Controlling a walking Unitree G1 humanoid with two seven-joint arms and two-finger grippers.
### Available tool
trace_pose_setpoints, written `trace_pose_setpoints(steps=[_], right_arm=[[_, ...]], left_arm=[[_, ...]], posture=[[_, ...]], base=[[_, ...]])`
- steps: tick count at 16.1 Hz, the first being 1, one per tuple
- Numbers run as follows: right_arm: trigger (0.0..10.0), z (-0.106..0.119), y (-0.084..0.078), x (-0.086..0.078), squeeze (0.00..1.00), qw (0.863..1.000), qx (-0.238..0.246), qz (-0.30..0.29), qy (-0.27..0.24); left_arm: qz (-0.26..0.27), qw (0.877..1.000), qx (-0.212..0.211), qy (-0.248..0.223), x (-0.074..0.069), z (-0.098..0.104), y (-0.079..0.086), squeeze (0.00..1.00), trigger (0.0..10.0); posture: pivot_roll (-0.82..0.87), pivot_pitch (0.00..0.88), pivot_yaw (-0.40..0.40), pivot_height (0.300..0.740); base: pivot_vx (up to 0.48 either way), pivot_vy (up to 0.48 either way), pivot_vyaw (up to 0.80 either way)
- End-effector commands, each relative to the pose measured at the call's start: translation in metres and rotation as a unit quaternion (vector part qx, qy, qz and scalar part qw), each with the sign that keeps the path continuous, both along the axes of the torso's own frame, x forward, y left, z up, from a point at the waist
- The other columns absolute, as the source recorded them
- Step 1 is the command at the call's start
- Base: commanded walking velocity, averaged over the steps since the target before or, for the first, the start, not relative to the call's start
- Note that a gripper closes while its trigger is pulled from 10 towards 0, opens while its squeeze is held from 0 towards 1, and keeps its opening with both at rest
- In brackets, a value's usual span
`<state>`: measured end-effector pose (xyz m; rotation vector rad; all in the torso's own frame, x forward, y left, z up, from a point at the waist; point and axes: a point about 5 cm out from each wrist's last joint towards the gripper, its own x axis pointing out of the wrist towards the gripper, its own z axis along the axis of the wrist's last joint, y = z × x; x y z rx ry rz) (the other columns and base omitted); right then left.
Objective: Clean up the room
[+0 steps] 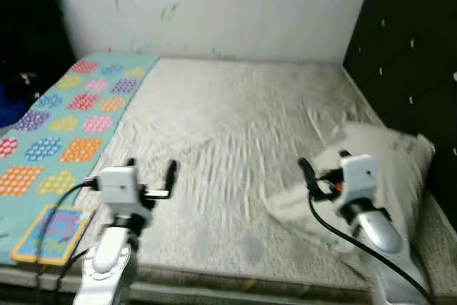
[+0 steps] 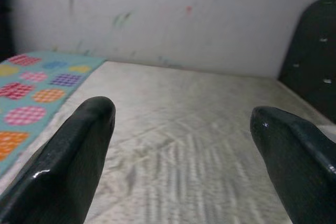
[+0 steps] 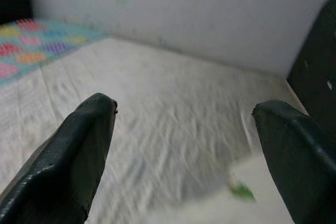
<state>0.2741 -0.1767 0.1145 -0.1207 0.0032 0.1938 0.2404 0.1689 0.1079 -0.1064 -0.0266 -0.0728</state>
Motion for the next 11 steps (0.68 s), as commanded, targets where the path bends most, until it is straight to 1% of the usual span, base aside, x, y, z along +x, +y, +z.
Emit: trace_pose_setpoints(steps=[1,4,7,11], right_arm=[[10.0,0.0006,0.0042,-0.0002,0.00,1.000,0.000,0.008,0.000],[10.0,0.0002,0.0019,-0.0005,0.00,1.000,0.002,0.005,0.002],[10.0,0.0003,0.0031,-0.0001,0.00,1.000,0.007,0.007,0.003],[10.0,-0.0002,0.0056,-0.0004,0.00,1.000,0.010,0.011,0.005]], left_arm=[[0.008,1.000,0.010,0.009,0.0011,-0.0018,0.0038,0.00,10.0],[0.020,1.000,0.012,0.018,0.0022,-0.0041,0.0041,0.00,10.0],[0.019,1.000,0.016,0.019,0.0026,-0.0038,0.0041,0.00,10.0],[0.023,0.999,0.016,0.022,0.0036,-0.0039,0.0038,0.00,10.0]], posture=[[-0.12,0.000,-0.008,0.740],[-0.12,0.000,-0.010,0.740],[-0.12,0.000,-0.008,0.740],[-0.11,0.000,-0.007,0.740]], base=[[0.000,0.000,0.00],[0.000,0.000,0.00],[0.000,0.000,-0.60],[0.000,0.000,0.00]])
